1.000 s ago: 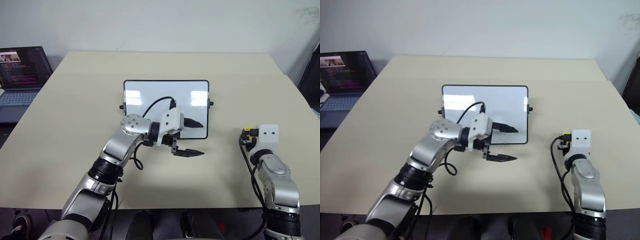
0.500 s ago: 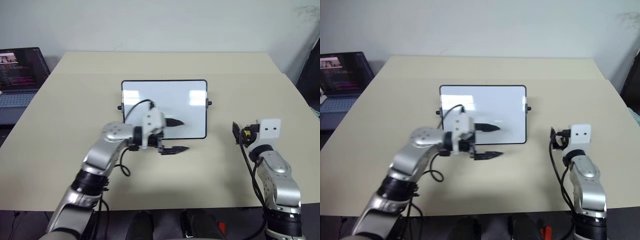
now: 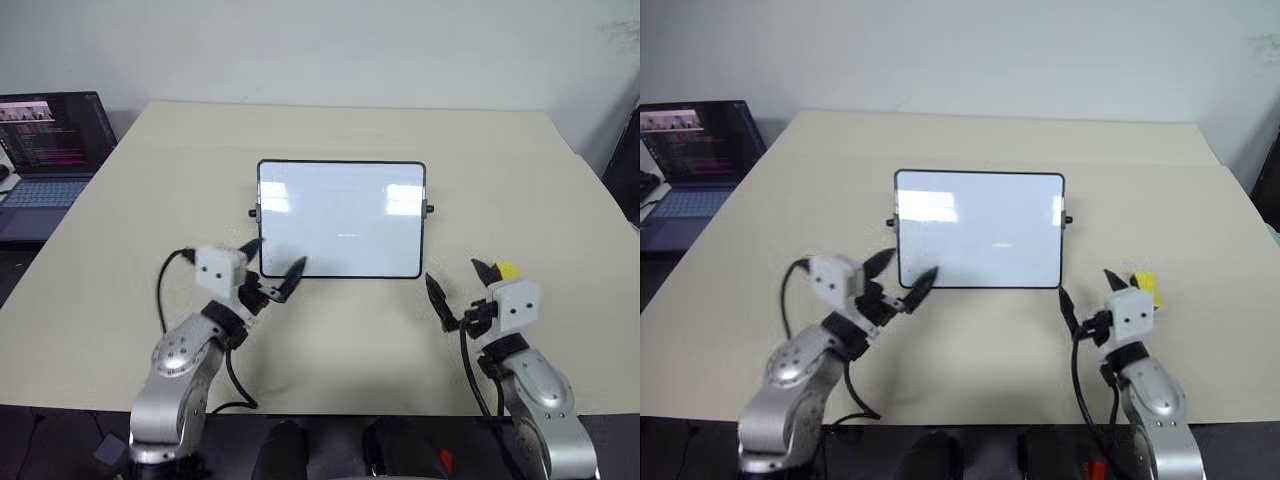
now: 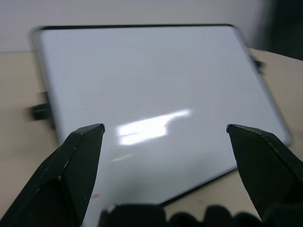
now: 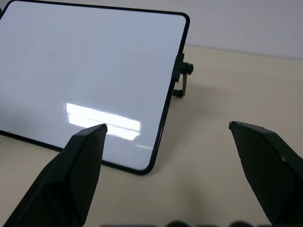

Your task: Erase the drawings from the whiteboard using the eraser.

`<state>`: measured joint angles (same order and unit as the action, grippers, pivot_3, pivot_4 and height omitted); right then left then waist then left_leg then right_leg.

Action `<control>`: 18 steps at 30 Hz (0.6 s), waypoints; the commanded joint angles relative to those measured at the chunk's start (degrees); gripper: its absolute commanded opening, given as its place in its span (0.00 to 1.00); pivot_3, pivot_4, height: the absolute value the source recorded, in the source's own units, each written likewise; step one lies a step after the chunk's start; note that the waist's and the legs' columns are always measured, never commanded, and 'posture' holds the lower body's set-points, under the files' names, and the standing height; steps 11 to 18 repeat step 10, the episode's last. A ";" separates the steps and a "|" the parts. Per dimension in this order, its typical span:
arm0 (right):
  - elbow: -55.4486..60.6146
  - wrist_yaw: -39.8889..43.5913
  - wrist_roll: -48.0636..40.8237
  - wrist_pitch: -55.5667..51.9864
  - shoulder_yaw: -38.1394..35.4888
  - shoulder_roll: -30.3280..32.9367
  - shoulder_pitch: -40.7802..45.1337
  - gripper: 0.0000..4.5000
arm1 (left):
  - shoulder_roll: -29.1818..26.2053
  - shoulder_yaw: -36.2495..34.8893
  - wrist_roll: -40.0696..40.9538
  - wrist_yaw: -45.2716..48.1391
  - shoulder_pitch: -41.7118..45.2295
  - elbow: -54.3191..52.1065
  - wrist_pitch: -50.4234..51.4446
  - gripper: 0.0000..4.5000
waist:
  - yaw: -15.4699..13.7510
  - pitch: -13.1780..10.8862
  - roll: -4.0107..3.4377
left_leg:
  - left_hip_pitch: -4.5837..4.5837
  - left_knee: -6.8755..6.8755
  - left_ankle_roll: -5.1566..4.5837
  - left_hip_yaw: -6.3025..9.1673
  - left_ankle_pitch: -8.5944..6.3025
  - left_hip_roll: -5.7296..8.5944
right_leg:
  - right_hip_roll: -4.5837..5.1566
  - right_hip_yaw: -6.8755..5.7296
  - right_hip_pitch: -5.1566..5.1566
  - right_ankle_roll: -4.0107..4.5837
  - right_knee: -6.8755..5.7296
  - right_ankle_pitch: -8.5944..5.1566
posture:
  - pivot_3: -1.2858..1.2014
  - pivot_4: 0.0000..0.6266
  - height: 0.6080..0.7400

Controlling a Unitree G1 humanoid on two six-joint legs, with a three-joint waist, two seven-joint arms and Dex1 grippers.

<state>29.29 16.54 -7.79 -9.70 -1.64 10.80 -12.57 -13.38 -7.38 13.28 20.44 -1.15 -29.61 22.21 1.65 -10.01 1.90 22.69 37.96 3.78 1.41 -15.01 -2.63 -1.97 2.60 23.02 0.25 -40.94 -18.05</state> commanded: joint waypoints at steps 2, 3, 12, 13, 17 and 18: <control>-0.01 4.16 -2.81 5.43 0.45 1.01 -3.20 0.99 | 1.21 -2.10 -7.15 -7.63 -5.65 -3.09 -6.77 1.00 | 0.06 0.00 -0.02 | -0.16 -0.05 0.00 0.00 0.00 -0.02 | -0.02 0.05 -0.10 0.01 -0.01 -0.01 | 0.52 0.24 1.00; -1.05 4.94 -3.52 5.99 0.04 1.27 -3.37 0.99 | 1.38 -1.72 -8.15 -8.39 -6.59 -2.24 -7.80 1.00 | 0.18 0.00 -0.02 | -0.22 -0.06 0.00 -0.01 0.00 -0.02 | -0.02 0.06 -0.16 0.02 0.00 -0.01 | 0.52 0.24 1.00; -1.78 6.04 -9.89 2.22 -2.41 2.01 -2.90 0.99 | 2.53 -3.57 -11.55 -14.49 -5.26 3.61 -10.80 1.00 | 0.10 -0.05 0.00 | -0.82 -0.08 -0.01 -0.02 -0.02 -0.01 | -0.01 0.04 -0.80 0.06 0.17 -0.07 | 0.52 0.24 1.00; -1.78 6.04 -9.89 2.22 -2.41 2.01 -2.90 0.99 | 2.53 -3.57 -11.55 -14.49 -5.26 3.61 -10.80 1.00 | 0.10 -0.05 0.00 | -0.82 -0.08 -0.01 -0.02 -0.02 -0.01 | -0.01 0.04 -0.80 0.06 0.17 -0.07 | 0.52 0.24 1.00; -1.78 6.04 -9.89 2.22 -2.41 2.01 -2.90 0.99 | 2.53 -3.57 -11.55 -14.49 -5.26 3.61 -10.80 1.00 | 0.10 -0.05 0.00 | -0.82 -0.08 -0.01 -0.02 -0.02 -0.01 | -0.01 0.04 -0.80 0.06 0.17 -0.07 | 0.52 0.24 1.00; -1.78 6.04 -9.89 2.22 -2.41 2.01 -2.90 0.99 | 2.53 -3.57 -11.55 -14.49 -5.26 3.61 -10.80 1.00 | 0.10 -0.05 0.00 | -0.82 -0.08 -0.01 -0.02 -0.02 -0.01 | -0.01 0.04 -0.80 0.06 0.17 -0.07 | 0.52 0.24 1.00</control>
